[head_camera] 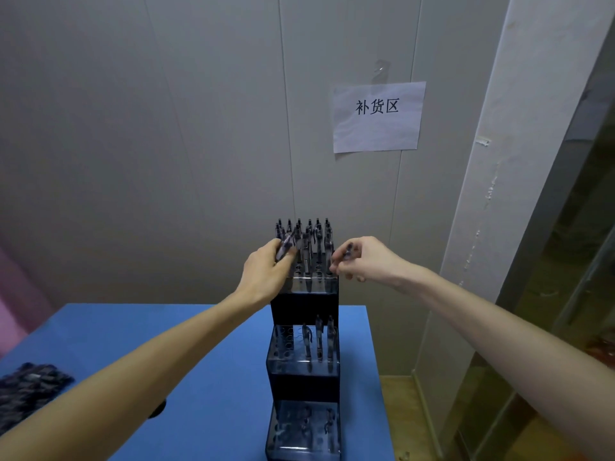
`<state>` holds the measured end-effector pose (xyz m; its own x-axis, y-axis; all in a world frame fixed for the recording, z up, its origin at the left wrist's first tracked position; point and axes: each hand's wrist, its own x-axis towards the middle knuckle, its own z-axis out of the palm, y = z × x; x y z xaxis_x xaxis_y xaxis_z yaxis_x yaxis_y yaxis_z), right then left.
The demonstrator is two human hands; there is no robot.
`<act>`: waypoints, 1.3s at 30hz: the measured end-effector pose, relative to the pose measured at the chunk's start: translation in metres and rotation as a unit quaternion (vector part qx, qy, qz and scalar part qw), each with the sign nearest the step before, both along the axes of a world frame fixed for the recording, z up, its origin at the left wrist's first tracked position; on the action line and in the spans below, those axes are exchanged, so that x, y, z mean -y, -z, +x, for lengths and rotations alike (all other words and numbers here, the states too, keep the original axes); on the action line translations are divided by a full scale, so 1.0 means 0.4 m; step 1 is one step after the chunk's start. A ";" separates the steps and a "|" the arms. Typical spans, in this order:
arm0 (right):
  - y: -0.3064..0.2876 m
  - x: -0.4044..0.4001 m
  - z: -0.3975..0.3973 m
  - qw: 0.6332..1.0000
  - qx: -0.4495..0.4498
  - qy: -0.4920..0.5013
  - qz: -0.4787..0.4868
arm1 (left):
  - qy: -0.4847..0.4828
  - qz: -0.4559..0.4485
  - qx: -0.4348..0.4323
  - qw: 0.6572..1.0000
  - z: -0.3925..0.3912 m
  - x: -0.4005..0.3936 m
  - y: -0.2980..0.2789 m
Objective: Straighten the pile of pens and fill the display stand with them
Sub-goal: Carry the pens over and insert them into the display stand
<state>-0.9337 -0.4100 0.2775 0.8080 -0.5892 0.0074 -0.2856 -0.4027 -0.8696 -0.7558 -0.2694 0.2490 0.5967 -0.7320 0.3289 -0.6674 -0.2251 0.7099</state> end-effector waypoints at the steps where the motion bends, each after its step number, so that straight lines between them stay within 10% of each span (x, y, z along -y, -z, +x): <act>1: -0.008 -0.004 0.000 1.000 0.012 -0.002 0.029 | 0.005 -0.003 -0.008 1.000 0.003 -0.004 -0.011; 11: -0.030 -0.060 0.014 0.988 0.120 0.007 0.099 | 0.028 -0.063 -0.214 0.974 0.029 -0.020 -0.056; 39: -0.074 -0.078 0.057 0.981 0.137 0.130 -0.052 | 0.037 -0.072 -0.068 0.994 0.064 -0.076 -0.095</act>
